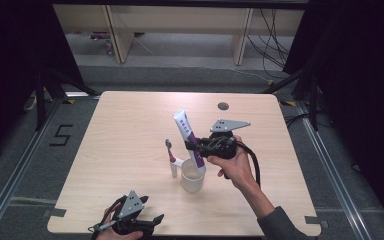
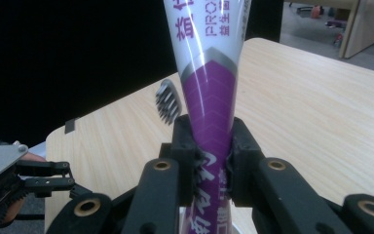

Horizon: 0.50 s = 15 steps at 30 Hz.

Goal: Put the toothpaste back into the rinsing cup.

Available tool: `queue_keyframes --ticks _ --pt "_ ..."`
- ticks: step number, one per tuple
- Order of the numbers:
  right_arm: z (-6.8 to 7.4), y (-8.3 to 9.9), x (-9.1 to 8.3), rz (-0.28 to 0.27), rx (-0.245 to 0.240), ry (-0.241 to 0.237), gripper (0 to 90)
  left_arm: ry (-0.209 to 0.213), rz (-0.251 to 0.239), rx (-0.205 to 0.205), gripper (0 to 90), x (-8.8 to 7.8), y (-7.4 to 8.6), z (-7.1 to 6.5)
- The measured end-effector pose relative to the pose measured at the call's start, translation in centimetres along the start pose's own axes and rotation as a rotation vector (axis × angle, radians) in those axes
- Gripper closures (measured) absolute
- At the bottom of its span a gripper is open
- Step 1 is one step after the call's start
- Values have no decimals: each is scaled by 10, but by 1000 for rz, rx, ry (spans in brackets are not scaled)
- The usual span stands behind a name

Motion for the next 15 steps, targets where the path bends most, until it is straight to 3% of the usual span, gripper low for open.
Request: queue_keyframes --ticks 1,2,3,5,7,9,10,11,14,15 --pt "-1 1 1 4 -4 2 773 -2 22 25 211 -2 2 2" --pt "2 4 2 8 27 -8 773 2 16 19 211 -2 2 1" --pt "0 3 4 4 -8 -7 773 0 4 6 211 -1 1 1" --pt "3 6 7 12 -4 -18 773 2 -2 -3 211 0 0 0" --pt "3 9 9 14 -14 -13 773 0 22 25 211 -1 2 1" --pt "3 12 12 25 -12 -20 773 1 12 23 211 -1 1 1" --pt "3 15 13 29 2 -19 773 -3 10 19 211 -1 1 2" --pt "0 16 15 27 -26 -20 773 3 -2 -1 211 0 0 0" --pt "-1 24 17 48 -5 -16 773 1 21 22 211 -2 2 1" --pt "-2 25 19 49 -21 -20 772 -1 12 29 210 -1 1 2"
Point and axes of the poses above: each handheld gripper's, and its own axes: x roughly forward along the jaws, y roughly out of its underside, z roughly to its left, the point moved 10 cm from there along x, roughly forward along the jaws, and after that the axes turned 12 degrees about x, right-handed, at the moved point
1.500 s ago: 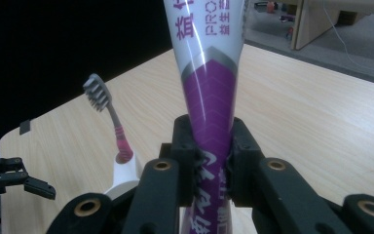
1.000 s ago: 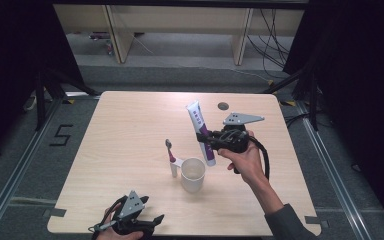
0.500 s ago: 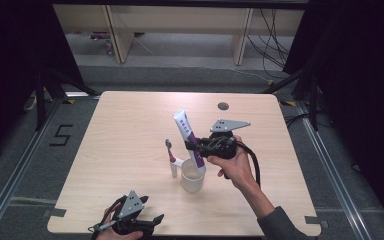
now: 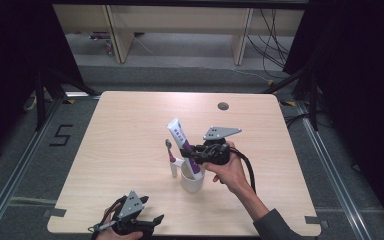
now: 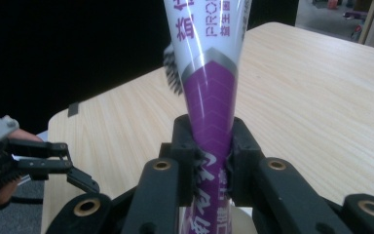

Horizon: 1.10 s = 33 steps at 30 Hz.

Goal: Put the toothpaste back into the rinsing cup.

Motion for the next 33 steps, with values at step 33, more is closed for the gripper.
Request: queue_keyframes --ticks 33 --pt "-12 35 11 92 -124 43 767 12 -6 -24 211 2 0 -5"
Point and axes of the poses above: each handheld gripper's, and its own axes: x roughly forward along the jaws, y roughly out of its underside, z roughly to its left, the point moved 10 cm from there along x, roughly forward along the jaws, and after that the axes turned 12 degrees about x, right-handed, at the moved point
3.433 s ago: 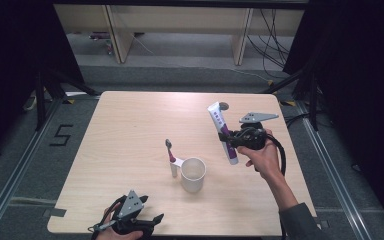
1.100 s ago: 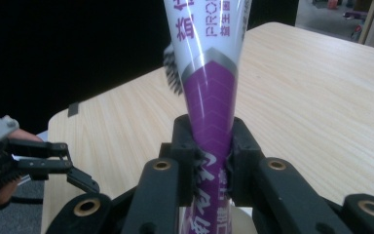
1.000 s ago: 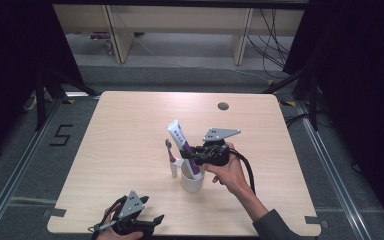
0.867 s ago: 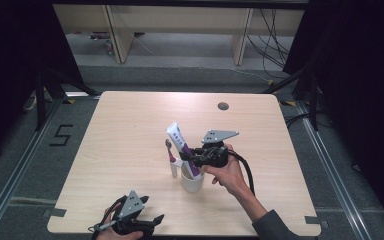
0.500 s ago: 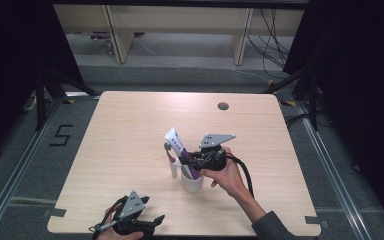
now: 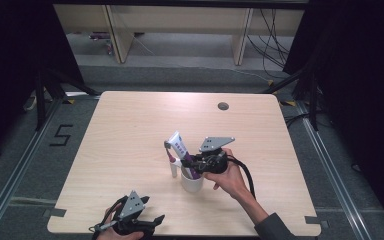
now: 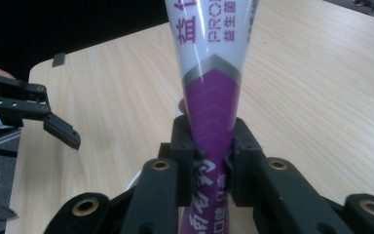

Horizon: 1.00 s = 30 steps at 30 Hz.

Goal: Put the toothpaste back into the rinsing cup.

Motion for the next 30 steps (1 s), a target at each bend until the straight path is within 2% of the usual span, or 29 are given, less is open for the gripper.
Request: queue_keyframes --ticks 1,4,5,6,7,8,10,11,12,14,15,16,17,18,20,21,24,26,30 --pt "2 1 0 0 16 -1 767 5 12 19 211 -1 1 0" --pt "2 5 0 19 0 1 767 -4 -11 -8 211 0 -2 -1" --pt "2 7 0 20 23 9 767 -1 -5 -2 211 0 -1 0" --pt "0 7 0 16 -8 11 766 4 8 15 211 -1 1 0" --pt "2 10 -1 34 17 10 766 -3 13 29 212 -1 1 1" --pt "-1 9 0 22 -16 23 765 -3 14 33 212 -1 1 2" --pt "0 12 0 40 -8 17 765 -4 -12 -8 212 0 -2 -1" --pt "-1 13 1 36 -3 21 765 3 9 14 212 -1 1 0" --pt "-2 16 0 52 13 26 764 4 9 16 212 -1 1 0" --pt "-3 19 2 49 6 29 763 4 8 14 212 -1 1 1" --pt "-2 20 1 57 25 28 763 -2 -4 -1 212 0 0 0" --pt "-4 20 1 51 7 30 762 1 7 10 212 -1 1 1" --pt "-3 20 1 52 14 20 762 3 12 16 212 -1 1 0" --pt "-3 20 1 54 23 33 761 3 10 16 212 -1 1 0" --pt "-5 19 1 45 -6 40 759 2 7 14 213 -1 1 0" --pt "-3 19 1 49 -1 31 757 2 10 17 213 -1 1 1" --pt "-2 20 2 53 21 22 740 4 11 17 213 -1 1 0" --pt "-3 19 1 46 6 32 716 2 8 15 213 -1 1 1" --pt "-3 20 1 47 27 33 662 6 11 18 213 -1 1 0"
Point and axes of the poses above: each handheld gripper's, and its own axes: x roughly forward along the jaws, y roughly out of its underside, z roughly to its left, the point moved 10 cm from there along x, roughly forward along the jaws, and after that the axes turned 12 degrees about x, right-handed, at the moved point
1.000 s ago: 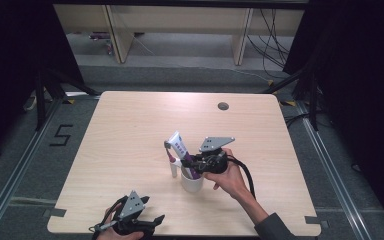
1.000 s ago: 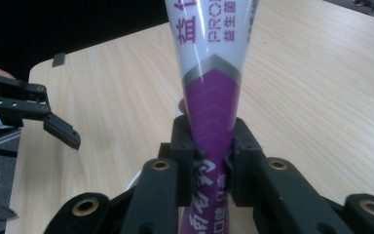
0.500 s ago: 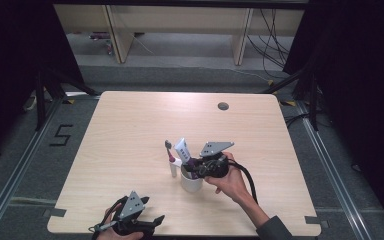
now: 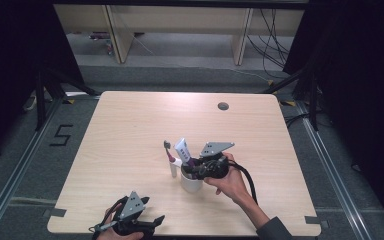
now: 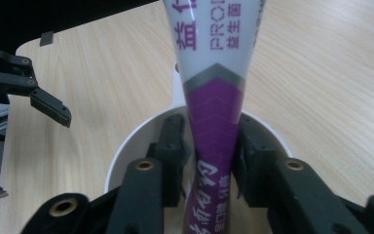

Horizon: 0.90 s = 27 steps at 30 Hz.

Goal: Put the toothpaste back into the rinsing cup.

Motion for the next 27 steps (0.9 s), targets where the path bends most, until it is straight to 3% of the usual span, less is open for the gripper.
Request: queue_keyframes --ticks 8,11,13,14,16,17,18,20,27 --pt "1 -6 -9 -33 15 -13 573 -1 0 -5 213 1 0 0" --pt "3 -5 -12 -34 53 -14 559 0 -1 -2 213 1 0 0" --pt "1 -7 -15 -48 44 -10 540 -3 -3 -7 213 1 0 0" --pt "-1 -9 -14 -64 16 -15 538 -3 -3 -3 213 1 0 0" --pt "0 -8 -18 -56 59 -8 524 -1 0 -1 213 0 0 0" --pt "-1 -11 -17 -79 27 -21 524 -5 -3 -3 213 0 0 1" --pt "-1 -10 -21 -65 54 -12 515 -10 -11 -14 214 0 -1 1" --pt "-3 -12 -23 -76 45 -2 502 -7 -2 -3 214 -1 0 1" --pt "-6 -19 -38 -119 87 -1 448 -7 -2 -3 214 -1 0 1"
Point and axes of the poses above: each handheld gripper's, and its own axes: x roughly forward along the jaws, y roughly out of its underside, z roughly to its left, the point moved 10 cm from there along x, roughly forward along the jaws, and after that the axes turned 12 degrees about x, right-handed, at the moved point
